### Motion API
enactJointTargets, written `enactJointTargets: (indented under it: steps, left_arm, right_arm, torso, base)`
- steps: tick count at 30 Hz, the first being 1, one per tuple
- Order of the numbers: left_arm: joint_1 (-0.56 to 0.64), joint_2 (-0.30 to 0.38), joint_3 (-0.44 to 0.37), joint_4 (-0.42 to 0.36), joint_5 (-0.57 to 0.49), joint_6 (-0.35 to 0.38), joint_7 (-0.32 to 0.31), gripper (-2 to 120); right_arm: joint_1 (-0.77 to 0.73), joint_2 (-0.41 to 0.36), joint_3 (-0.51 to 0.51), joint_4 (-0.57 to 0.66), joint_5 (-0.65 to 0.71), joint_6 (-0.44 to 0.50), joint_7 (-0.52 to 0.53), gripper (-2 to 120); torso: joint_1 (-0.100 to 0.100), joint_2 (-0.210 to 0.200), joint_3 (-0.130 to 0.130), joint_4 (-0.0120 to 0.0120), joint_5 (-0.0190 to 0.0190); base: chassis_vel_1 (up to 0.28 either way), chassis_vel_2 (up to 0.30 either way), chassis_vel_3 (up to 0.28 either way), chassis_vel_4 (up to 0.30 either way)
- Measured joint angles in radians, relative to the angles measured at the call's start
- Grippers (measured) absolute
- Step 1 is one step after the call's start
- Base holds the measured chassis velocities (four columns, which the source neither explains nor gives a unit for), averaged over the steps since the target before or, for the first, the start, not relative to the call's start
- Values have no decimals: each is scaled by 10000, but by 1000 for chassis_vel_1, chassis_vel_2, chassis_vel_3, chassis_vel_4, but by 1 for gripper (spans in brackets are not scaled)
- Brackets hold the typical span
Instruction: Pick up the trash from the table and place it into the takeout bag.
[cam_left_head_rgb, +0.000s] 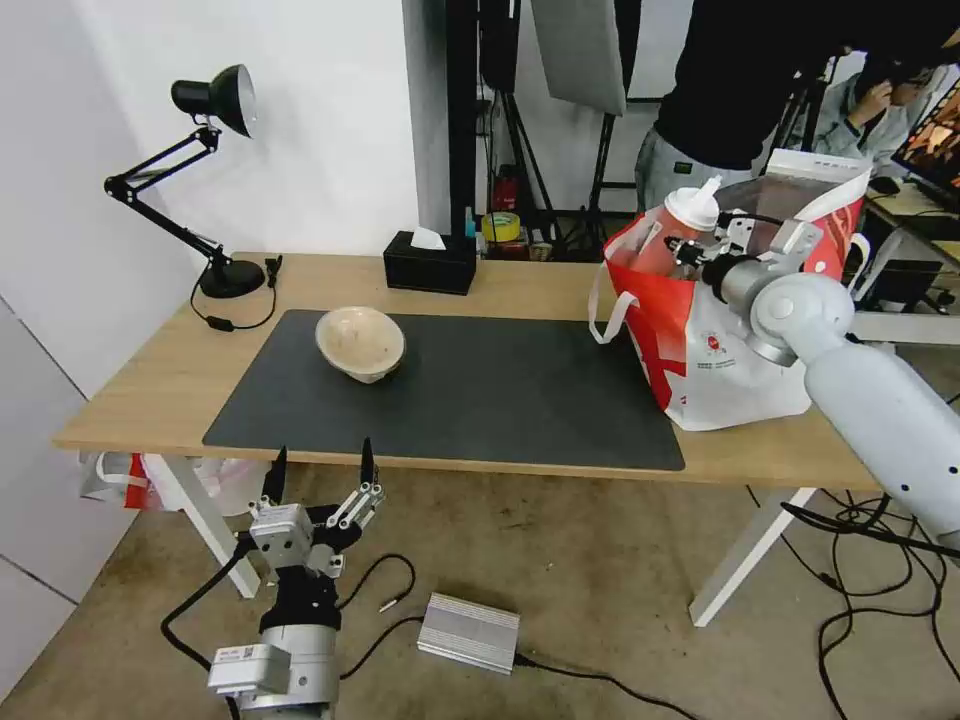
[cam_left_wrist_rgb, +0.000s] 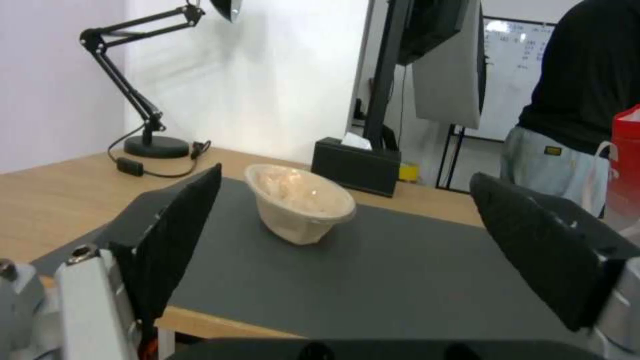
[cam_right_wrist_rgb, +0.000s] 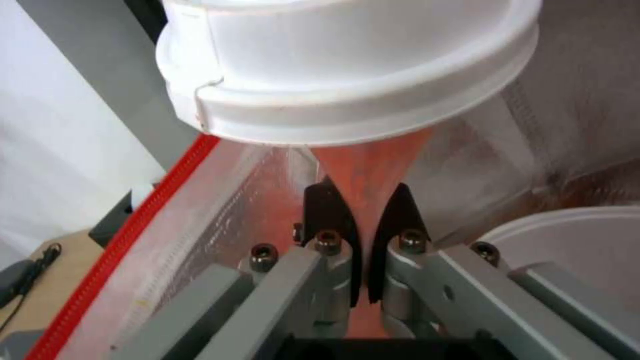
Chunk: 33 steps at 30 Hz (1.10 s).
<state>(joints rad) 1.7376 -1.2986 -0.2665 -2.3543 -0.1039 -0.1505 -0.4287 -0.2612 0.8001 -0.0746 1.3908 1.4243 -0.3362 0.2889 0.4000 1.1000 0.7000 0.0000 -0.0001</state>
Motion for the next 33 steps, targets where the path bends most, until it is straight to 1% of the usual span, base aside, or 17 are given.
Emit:
enactJointTargets:
  steps: [9,15,24,28,33]
  left_arm:
    - [59,-45,-54,-41,12,0,2,100]
    - [83,-87,-91,-59,29,0,3,100]
    - [72,-117,-89,-55,49,1,6,100]
    - [61,-114,-101,-27,50,1,6,100]
    - [31,-117,-88,2,50,3,6,100]
  right_arm:
    - [-186,-14,6,129,91,-298,341,1]
    - [-155,93,34,219,478,-559,983,1]
    - [-127,183,52,228,715,-700,1189,1]
    - [-99,242,191,239,1370,-737,1453,1]
    - [-58,270,238,247,1745,-749,1610,1]
  torso:
    - [0,0,0,0,0]
    - [0,0,0,1,0]
    - [0,0,0,0,0]
    - [0,0,0,0,0]
    - [0,0,0,0,0]
  base:
    - [0,0,0,0]
    - [0,0,0,0]
    - [0,0,0,0]
    - [0,0,0,0]
    - [0,0,0,0]
